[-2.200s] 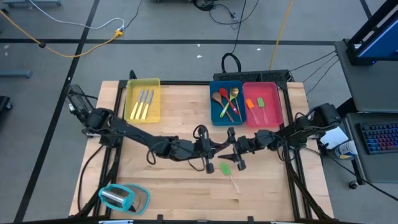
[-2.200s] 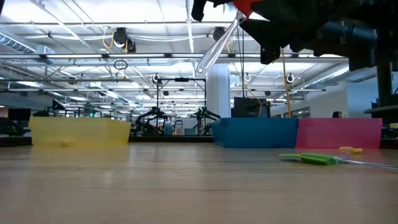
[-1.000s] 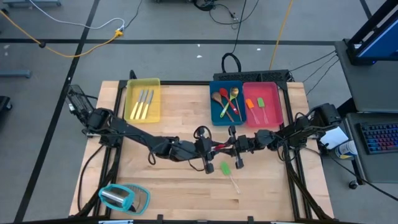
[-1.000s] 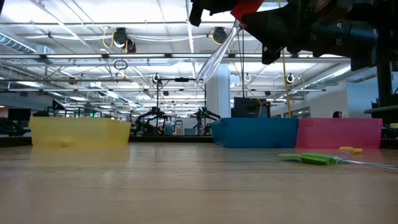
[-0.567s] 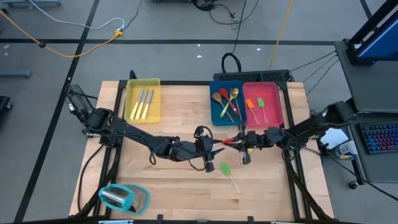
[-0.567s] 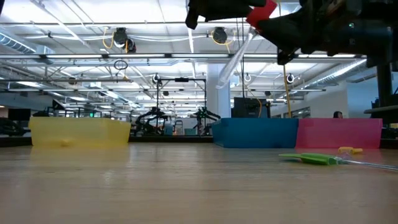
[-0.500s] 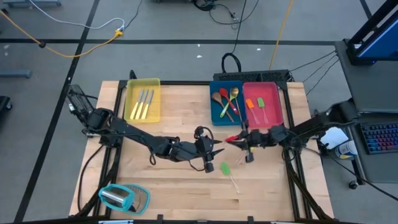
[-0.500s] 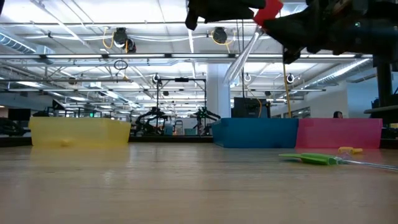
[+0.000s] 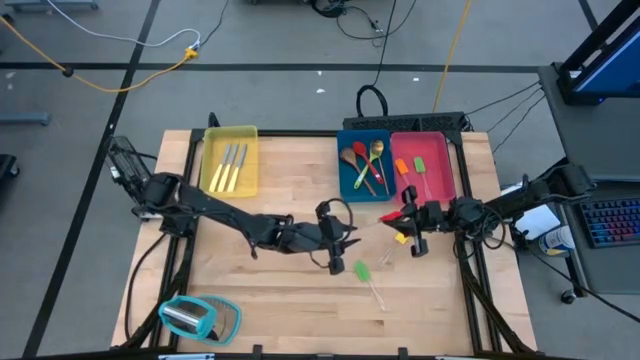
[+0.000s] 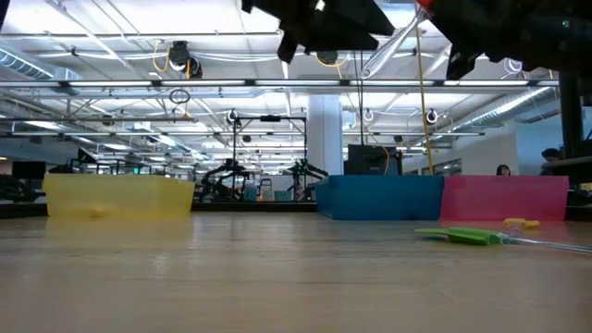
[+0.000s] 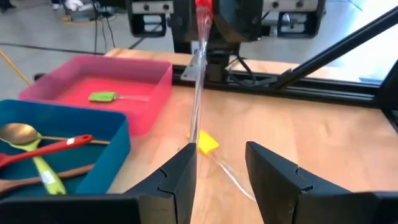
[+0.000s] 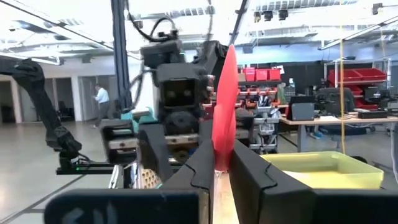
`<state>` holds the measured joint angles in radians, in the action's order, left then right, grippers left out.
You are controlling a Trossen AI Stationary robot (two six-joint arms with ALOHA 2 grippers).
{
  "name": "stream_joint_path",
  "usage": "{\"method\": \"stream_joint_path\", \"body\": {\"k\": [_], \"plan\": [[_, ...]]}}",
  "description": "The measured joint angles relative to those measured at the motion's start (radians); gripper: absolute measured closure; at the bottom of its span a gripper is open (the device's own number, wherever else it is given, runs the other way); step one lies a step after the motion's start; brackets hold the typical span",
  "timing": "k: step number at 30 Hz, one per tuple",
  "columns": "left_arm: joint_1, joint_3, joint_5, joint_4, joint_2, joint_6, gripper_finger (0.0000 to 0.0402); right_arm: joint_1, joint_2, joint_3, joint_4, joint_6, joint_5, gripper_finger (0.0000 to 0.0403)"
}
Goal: Pick & Place Kitchen Items
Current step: Put the red spatula into the pink bin
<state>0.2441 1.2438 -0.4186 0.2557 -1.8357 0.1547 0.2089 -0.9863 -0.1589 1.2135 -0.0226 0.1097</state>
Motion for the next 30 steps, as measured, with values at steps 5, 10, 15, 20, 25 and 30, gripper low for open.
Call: {"method": "stream_joint_path", "body": {"k": [5,10,15,20,25,30], "plan": [[-0.03,0.0,0.064,0.066,-0.052,-0.002,0.0256,0.0,-0.001,0.001,-0.006,-0.04,-0.001,0.0383],[-0.047,0.0,0.061,0.071,-0.069,-0.002,0.0256,0.001,0.0,0.0,-0.009,-0.048,-0.011,0.0383],[-0.046,0.0,0.058,0.067,-0.069,-0.044,0.0256,0.0,0.0,0.0,-0.024,-0.08,-0.009,0.0383],[-0.04,0.0,0.06,0.062,-0.069,-0.071,0.0256,0.0,0.0,0.0,-0.029,-0.09,-0.008,0.0383],[-0.053,0.0,0.128,0.065,-0.069,-0.059,0.0257,0.0,0.0,0.0,-0.004,-0.089,-0.004,0.0383],[-0.064,0.0,0.156,0.1,-0.069,-0.062,0.0285,-0.003,0.0,0.0,0.017,-0.084,0.024,0.0383]]}}
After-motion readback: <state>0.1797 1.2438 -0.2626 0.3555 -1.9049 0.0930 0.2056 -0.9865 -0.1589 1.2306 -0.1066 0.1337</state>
